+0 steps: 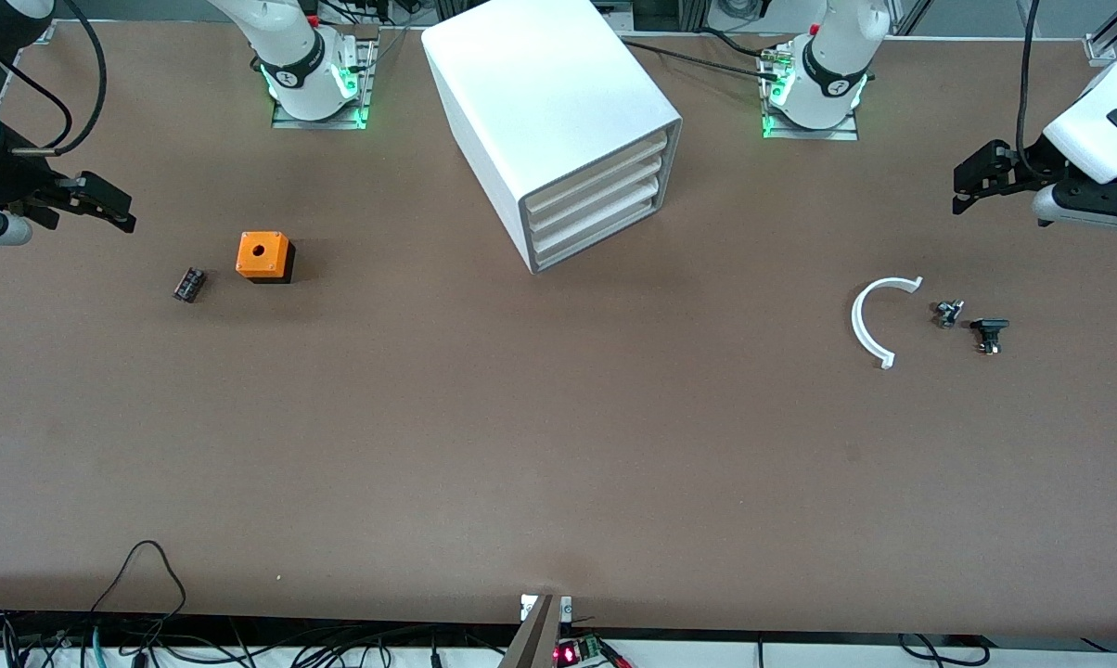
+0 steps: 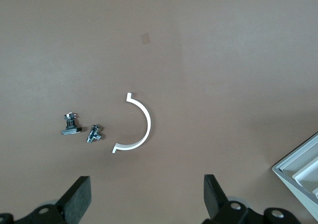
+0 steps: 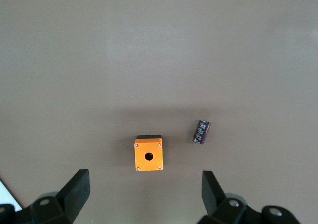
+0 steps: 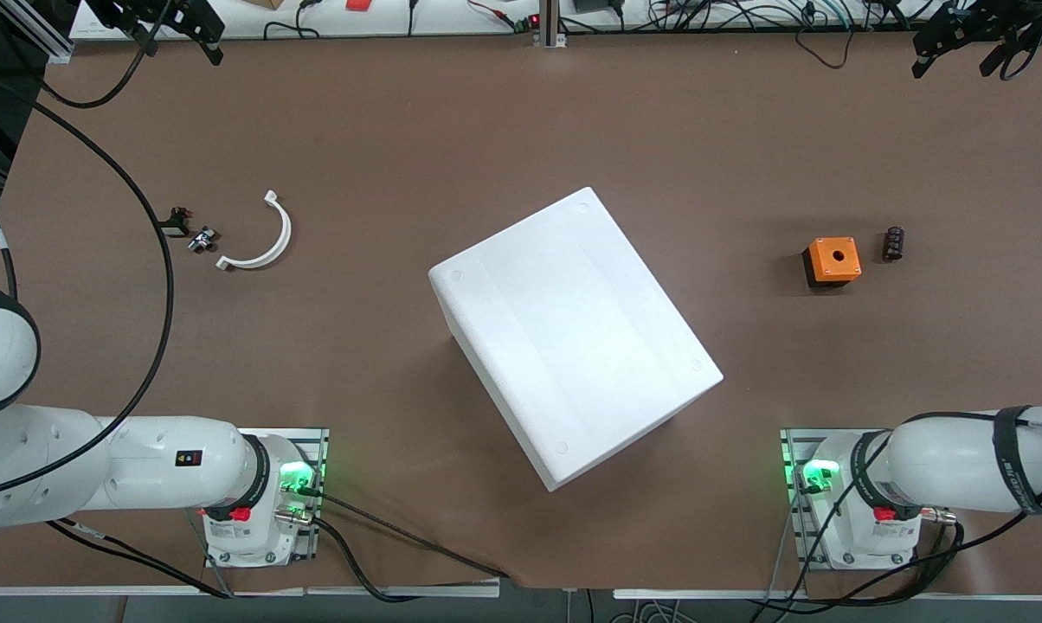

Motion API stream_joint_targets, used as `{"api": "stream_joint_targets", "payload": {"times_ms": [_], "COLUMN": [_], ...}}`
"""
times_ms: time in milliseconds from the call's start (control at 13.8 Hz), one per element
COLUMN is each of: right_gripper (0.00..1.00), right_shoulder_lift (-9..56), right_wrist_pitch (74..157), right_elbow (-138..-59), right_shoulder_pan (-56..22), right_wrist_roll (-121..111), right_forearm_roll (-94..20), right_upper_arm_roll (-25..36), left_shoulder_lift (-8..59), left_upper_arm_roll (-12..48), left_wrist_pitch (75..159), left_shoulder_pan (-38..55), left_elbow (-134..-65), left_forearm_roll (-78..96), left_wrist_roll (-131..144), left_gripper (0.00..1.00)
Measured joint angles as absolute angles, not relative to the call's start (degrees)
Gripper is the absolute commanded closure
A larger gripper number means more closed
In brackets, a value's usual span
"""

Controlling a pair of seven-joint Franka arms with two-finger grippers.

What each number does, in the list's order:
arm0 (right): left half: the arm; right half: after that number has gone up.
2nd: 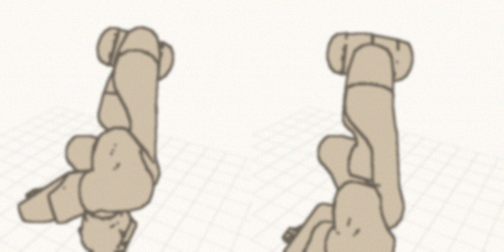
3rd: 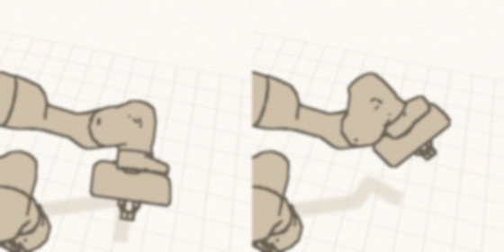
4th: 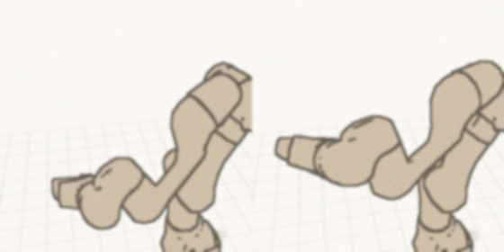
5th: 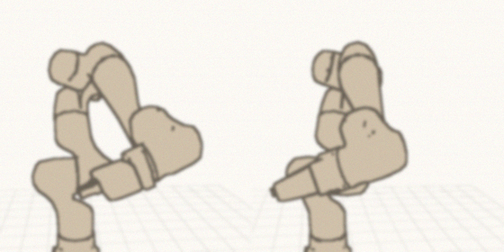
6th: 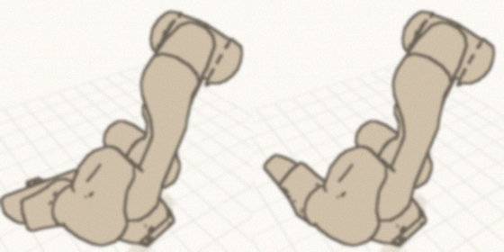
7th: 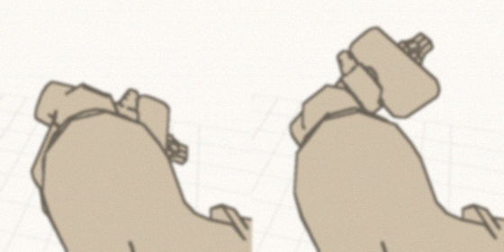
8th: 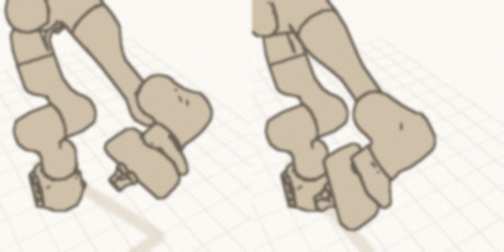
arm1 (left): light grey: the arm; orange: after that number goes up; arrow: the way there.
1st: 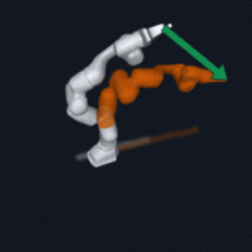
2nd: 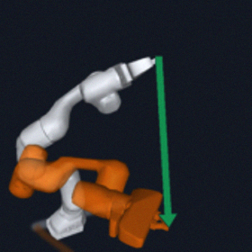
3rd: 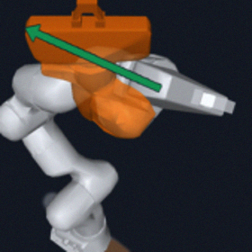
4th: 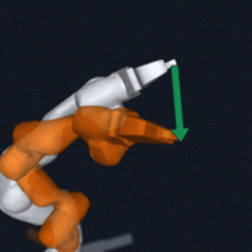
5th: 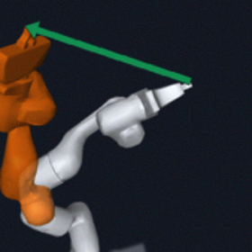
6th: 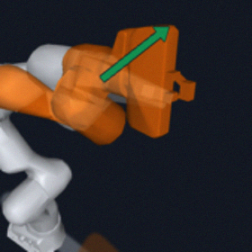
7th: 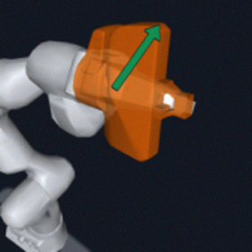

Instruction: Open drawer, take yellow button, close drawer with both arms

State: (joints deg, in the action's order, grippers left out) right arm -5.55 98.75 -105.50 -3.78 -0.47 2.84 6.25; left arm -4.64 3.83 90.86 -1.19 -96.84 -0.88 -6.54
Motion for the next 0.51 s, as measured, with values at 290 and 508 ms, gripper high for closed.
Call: {"api": "stream_joint_targets", "payload": {"times_ms": [290,508], "right_gripper": [0.00,0.00], "right_shoulder_lift": [-5.5,-5.5], "right_wrist_pitch": [98.8,98.8], "right_elbow": [-105.2,-105.1], "right_shoulder_pan": [-3.8,-3.8], "right_wrist_roll": [-0.5,-0.5], "right_forearm_roll": [2.8,2.8], "right_upper_arm_roll": [6.2,6.2], "left_shoulder_lift": [-4.6,-4.4], "left_upper_arm_roll": [3.8,3.8], "left_wrist_pitch": [91.4,91.4], "left_shoulder_pan": [-1.2,-1.2], "left_elbow": [-96.7,-96.3], "left_forearm_roll": [-0.9,-0.9], "left_wrist_roll": [-6.5,-6.5], "left_gripper": [0.00,0.00]}}
